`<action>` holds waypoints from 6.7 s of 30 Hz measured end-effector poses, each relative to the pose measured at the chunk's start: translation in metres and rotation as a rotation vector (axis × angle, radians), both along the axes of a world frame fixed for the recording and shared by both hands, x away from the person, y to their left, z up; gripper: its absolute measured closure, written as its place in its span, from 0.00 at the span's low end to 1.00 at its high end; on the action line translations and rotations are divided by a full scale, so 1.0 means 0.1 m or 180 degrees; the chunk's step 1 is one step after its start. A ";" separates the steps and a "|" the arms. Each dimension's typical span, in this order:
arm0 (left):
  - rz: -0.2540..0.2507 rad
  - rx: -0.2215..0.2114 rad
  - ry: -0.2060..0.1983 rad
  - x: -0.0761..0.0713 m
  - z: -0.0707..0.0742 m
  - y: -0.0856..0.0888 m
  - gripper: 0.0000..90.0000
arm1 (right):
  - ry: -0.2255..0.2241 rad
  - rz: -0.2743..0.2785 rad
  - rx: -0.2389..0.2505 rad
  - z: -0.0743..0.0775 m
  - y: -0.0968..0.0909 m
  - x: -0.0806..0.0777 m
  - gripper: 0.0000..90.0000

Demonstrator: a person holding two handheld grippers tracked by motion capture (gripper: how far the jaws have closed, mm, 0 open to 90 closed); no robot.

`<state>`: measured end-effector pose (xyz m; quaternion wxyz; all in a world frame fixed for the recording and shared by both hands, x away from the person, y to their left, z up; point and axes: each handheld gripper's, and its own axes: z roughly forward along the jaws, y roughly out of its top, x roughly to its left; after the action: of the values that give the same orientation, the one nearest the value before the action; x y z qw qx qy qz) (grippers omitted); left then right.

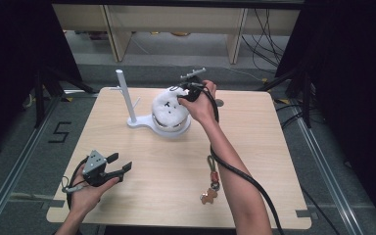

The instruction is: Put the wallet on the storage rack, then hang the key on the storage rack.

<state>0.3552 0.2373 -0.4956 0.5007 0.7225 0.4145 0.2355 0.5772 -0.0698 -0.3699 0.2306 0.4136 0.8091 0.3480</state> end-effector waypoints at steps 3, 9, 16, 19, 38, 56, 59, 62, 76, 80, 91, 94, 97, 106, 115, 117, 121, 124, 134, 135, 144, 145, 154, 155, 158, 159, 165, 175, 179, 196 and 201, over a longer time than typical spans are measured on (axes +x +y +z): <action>-0.0001 -0.0002 -0.0002 0.00 0.00 0.00 0.37 | -0.0026 -0.0021 0.0053 0.04 -0.03 -0.02 0.48; 0.0006 -0.0064 -0.0023 0.00 0.00 -0.01 0.37 | -0.0014 -0.0076 0.0261 0.07 -0.11 -0.10 0.46; 0.0072 -0.0084 -0.0020 -0.01 0.02 0.00 0.36 | 0.0062 -0.0071 0.0348 0.09 -0.32 -0.25 0.50; 0.0078 -0.0083 -0.0010 0.00 0.02 0.00 0.36 | 0.0132 -0.0114 0.0386 0.09 -0.44 -0.35 0.55; 0.0104 -0.0084 -0.0035 -0.01 0.04 -0.01 0.35 | 0.0977 -0.0326 0.0280 -0.37 -1.08 -0.83 0.82; -0.0009 -0.0089 0.0016 0.01 0.12 -0.10 0.35 | 0.1919 -0.0551 -0.0107 -0.74 -1.17 -1.13 0.82; -0.0038 -0.0086 0.0012 0.00 0.12 -0.11 0.35 | 0.2064 -0.0577 -0.0171 -0.79 -1.12 -1.22 0.80; -0.0043 -0.0088 0.0005 0.00 0.12 -0.11 0.34 | 0.2112 -0.0528 -0.0177 -0.82 -1.10 -1.26 0.79; -0.0087 -0.0088 0.0007 -0.02 0.12 -0.14 0.34 | 0.2289 -0.0438 -0.0202 -0.97 -1.01 -1.35 0.74; -0.0074 -0.0074 0.0018 -0.02 0.12 -0.14 0.34 | 0.2338 -0.0439 -0.0241 -1.00 -0.97 -1.36 0.72; -0.0069 -0.0062 0.0010 -0.03 0.12 -0.12 0.34 | 0.2463 -0.0613 -0.0429 -1.02 -0.85 -1.40 0.71; -0.0076 -0.0054 0.0012 -0.02 0.12 -0.12 0.34 | 0.2498 -0.0601 -0.0470 -1.01 -0.83 -1.39 0.71; -0.0081 -0.0059 0.0018 -0.03 0.12 -0.13 0.34 | 0.2534 -0.0603 -0.0523 -1.00 -0.80 -1.38 0.71; -0.0081 -0.0062 0.0009 -0.03 0.12 -0.12 0.34 | 0.2576 -0.0582 -0.0572 -0.99 -0.78 -1.39 0.71; -0.0079 -0.0061 0.0009 -0.03 0.12 -0.12 0.34 | 0.2567 -0.0621 -0.0572 -1.03 -0.77 -1.44 0.67; -0.0080 -0.0064 0.0012 -0.03 0.12 -0.12 0.34 | 0.2608 -0.0594 -0.0632 -1.03 -0.76 -1.43 0.68; -0.0081 -0.0063 0.0012 -0.03 0.11 -0.12 0.34 | 0.2583 -0.0585 -0.0653 -1.04 -0.74 -1.44 0.74; -0.0077 -0.0060 0.0019 -0.03 0.11 -0.12 0.34 | 0.2582 -0.0581 -0.0691 -1.04 -0.73 -1.44 0.75; -0.0092 -0.0085 0.0040 -0.04 0.10 -0.12 0.34 | 0.2499 -0.0490 -0.0470 -1.02 -0.78 -1.46 0.76; -0.0094 -0.0092 0.0043 -0.04 0.10 -0.12 0.34 | 0.2421 -0.0494 -0.0421 -1.02 -0.79 -1.47 0.76; -0.0168 -0.0324 0.0069 -0.02 0.15 -0.16 0.37 | 0.1916 -0.0357 -0.0027 -0.96 -0.79 -1.55 0.76; -0.0181 -0.0366 0.0074 -0.02 0.17 -0.17 0.37 | 0.1857 -0.0345 0.0049 -0.95 -0.78 -1.57 0.76; -0.0318 -0.0456 0.0058 0.02 0.27 -0.29 0.40 | 0.1153 -0.0064 0.0517 -0.83 -0.75 -1.61 0.76; -0.0346 -0.0489 0.0033 0.03 0.28 -0.31 0.41 | 0.1120 -0.0063 0.0550 -0.81 -0.75 -1.61 0.76; -0.0367 -0.0463 0.0024 0.06 0.33 -0.37 0.42 | 0.0843 0.0045 0.0722 -0.78 -0.74 -1.62 0.76; -0.0367 -0.0463 0.0024 0.06 0.33 -0.37 0.42 | 0.0843 0.0045 0.0722 -0.78 -0.74 -1.62 0.76; -0.0421 -0.0520 -0.0018 0.13 0.42 -0.45 0.44 | 0.0465 0.0158 0.0949 -0.73 -0.67 -1.63 0.76; -0.0490 -0.0618 -0.0054 0.25 0.54 -0.54 0.47 | 0.0063 0.0299 0.1159 -0.66 -0.56 -1.65 0.76; -0.0529 -0.0661 -0.0093 0.30 0.60 -0.56 0.48 | -0.0022 0.0381 0.1205 -0.64 -0.52 -1.64 0.76; -0.0575 -0.0823 -0.0072 0.42 0.77 -0.63 0.53 | -0.0311 0.0585 0.1335 -0.60 -0.28 -1.71 0.76; -0.0601 -0.0874 -0.0068 0.45 0.80 -0.66 0.56 | -0.0395 0.0598 0.1366 -0.60 -0.23 -1.72 0.76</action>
<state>0.4001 0.1716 -0.4152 0.6191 0.6804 0.3676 0.1362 0.4051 -0.0925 -0.4296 0.1533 0.3539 0.7358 0.5566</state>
